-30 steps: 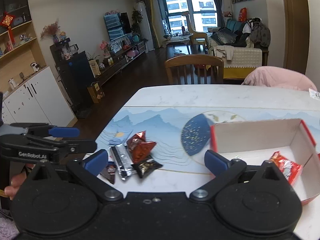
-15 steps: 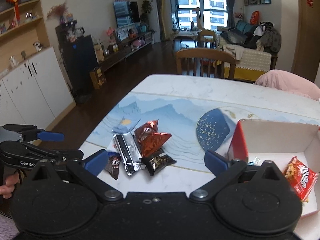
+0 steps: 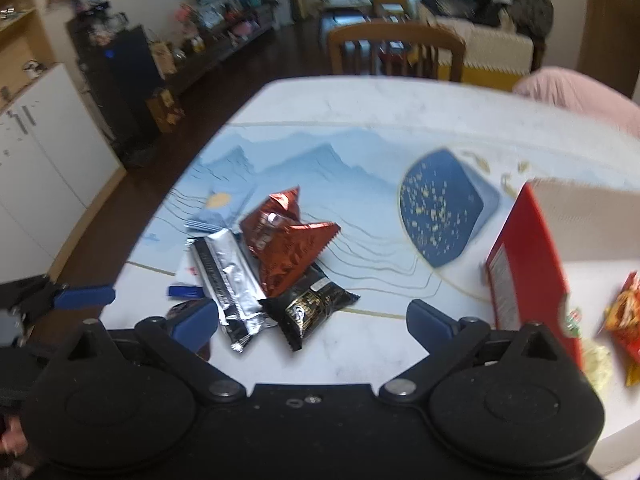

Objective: Organize snacks
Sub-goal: 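Grasp the black snack packet with the right gripper while the left grasps a brown wrapper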

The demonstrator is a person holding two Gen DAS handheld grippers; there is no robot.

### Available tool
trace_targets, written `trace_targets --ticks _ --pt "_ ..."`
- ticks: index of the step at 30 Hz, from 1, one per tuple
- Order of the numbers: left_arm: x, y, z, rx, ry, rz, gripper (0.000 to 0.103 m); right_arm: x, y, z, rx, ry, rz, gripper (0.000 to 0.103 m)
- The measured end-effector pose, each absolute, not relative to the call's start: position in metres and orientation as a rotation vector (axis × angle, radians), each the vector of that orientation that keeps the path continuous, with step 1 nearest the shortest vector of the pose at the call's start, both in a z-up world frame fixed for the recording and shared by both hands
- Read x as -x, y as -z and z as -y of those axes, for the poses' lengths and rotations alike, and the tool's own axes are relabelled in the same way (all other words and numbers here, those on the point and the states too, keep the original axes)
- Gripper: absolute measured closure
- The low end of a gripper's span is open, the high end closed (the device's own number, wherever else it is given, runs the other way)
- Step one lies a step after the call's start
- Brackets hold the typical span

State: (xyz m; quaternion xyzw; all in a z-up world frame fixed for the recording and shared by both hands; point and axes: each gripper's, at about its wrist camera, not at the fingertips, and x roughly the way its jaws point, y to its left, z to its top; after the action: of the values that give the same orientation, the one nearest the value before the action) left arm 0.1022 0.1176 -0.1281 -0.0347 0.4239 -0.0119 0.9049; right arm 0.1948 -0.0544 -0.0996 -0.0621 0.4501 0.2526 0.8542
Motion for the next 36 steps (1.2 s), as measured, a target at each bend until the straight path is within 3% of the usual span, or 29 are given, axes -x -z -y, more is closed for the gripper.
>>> trace_targets --ticks 7,24,27,32,36 --pt "-0.121 0.147 -0.116 0.061 0.04 -0.919 0.022 -0.225 0.128 0.036 0.111 -0.443 -1.052 0.007" --pt "-0.14 0.166 -0.108 0.04 0.07 -0.97 0.023 -0.245 0.16 0.022 0.008 -0.45 -1.157 0.029" --pt "-0.142 0.169 -0.109 0.049 0.072 -0.987 0.035 -0.245 0.159 0.022 -0.005 -0.46 -1.158 0.038" --pt "-0.142 0.171 -0.111 0.079 0.068 -1.011 0.045 -0.24 0.157 0.025 0.004 -0.464 -1.15 0.055" --pt "-0.143 0.171 -0.114 0.106 0.062 -1.018 0.049 -0.238 0.157 0.029 0.003 -0.461 -1.146 0.063"
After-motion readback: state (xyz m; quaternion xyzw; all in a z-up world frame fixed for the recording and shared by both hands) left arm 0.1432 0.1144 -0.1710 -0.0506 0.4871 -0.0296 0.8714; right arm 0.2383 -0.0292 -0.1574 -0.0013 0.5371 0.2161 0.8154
